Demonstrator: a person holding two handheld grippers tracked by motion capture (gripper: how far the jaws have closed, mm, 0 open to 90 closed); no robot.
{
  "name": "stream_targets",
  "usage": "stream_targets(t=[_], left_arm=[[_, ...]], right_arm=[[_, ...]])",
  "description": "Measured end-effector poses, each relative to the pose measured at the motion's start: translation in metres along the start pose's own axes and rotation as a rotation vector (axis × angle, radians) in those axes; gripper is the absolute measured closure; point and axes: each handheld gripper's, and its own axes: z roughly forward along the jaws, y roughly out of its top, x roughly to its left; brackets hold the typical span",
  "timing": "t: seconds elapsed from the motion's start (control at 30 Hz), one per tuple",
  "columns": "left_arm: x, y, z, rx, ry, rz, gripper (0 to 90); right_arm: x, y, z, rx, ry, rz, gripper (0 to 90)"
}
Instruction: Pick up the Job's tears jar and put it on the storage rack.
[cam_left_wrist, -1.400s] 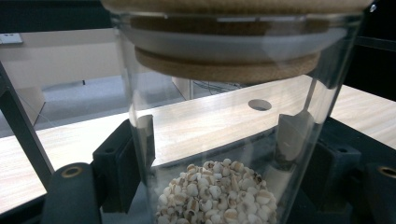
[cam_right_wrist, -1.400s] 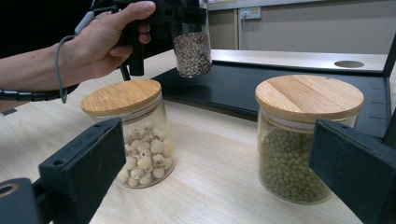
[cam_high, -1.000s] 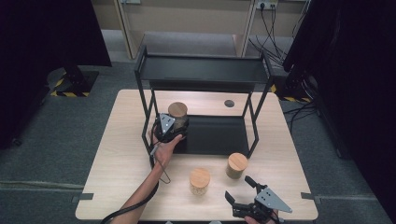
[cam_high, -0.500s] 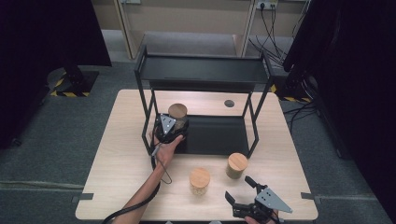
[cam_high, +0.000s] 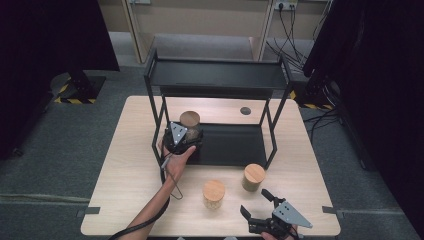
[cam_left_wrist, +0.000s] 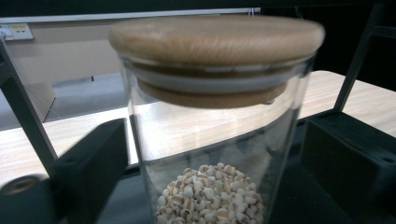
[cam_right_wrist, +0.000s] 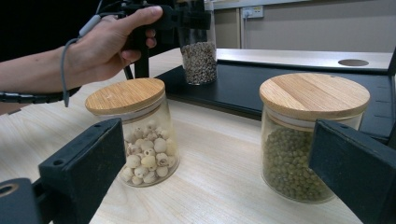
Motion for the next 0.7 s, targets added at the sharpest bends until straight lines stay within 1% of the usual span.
stream_targets(t=[0.1,0.17,0.27,0.5,0.7], left_arm=[[-0.002,0.003,-0.004,0.015,-0.001,0.002,1.9],[-0.002,0.004,-0.007,0.023,-0.002,-0.004,1.5],[-0.001,0.004,-0.012,0.024,-0.020,-0.015,1.2],[0.000,0.001,-0.025,0.022,-0.053,-0.020,1.2],[0.000,-0.002,-0.037,0.017,-0.079,-0.004,1.2]], right_arm=[[0.000,0.000,0.000,0.001,0.002,0.001,4.4],[0.000,0.000,0.001,0.002,0.002,0.002,4.4],[0.001,0.000,0.000,0.001,0.003,0.001,4.4],[0.000,0.000,0.000,-0.003,0.003,0.002,4.4],[0.001,0.000,0.000,-0.002,0.003,0.002,4.4]])
